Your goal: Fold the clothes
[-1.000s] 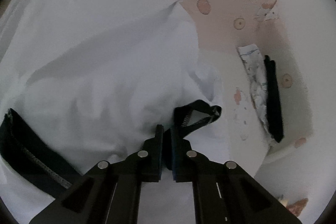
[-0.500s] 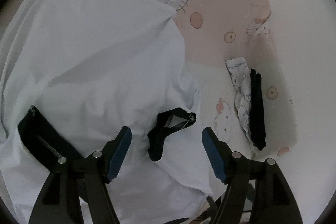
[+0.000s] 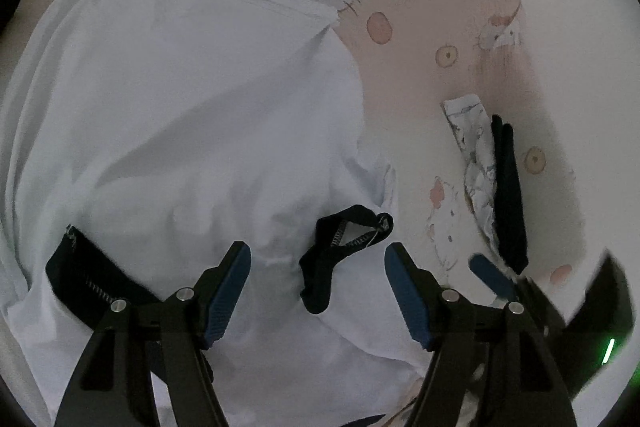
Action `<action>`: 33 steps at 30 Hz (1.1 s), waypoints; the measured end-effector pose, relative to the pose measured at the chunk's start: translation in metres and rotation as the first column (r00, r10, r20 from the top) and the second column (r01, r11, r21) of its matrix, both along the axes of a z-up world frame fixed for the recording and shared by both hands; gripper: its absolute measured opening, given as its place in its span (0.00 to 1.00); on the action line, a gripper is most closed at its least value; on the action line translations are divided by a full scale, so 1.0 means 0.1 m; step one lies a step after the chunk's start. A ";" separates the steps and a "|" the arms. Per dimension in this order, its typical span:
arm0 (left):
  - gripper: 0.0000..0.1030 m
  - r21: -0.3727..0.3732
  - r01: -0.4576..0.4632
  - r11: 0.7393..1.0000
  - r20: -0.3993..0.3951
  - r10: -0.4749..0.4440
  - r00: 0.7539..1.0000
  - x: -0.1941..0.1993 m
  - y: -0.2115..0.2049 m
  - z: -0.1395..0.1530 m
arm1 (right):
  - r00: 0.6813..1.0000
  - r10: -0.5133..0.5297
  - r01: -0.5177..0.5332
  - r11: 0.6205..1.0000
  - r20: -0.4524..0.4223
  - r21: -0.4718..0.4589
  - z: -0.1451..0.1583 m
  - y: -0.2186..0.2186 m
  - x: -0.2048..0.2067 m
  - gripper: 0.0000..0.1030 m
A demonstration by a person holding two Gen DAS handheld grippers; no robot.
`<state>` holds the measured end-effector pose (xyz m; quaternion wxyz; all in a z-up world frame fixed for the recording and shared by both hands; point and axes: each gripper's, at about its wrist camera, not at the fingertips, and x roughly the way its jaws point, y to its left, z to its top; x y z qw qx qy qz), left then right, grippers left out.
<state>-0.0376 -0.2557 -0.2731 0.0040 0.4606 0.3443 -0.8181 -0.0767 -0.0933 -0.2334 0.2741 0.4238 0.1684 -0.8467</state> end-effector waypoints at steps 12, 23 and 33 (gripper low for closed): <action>0.66 -0.100 0.100 0.990 0.050 -0.095 0.994 -0.12 0.15 -0.02 | 0.928 -0.052 0.152 0.957 0.368 -0.248 -0.38 0.04 -0.50 0.58; 0.66 -0.233 0.187 0.954 -0.011 -0.195 0.981 -0.32 0.34 0.03 | 0.855 -0.042 0.276 0.881 0.517 -0.384 -0.53 0.16 -0.73 0.58; 0.66 -0.325 0.227 0.918 0.003 -0.239 0.971 -0.45 0.48 -0.08 | 0.870 0.019 0.188 0.911 0.492 -0.367 -0.53 -0.15 -0.82 0.33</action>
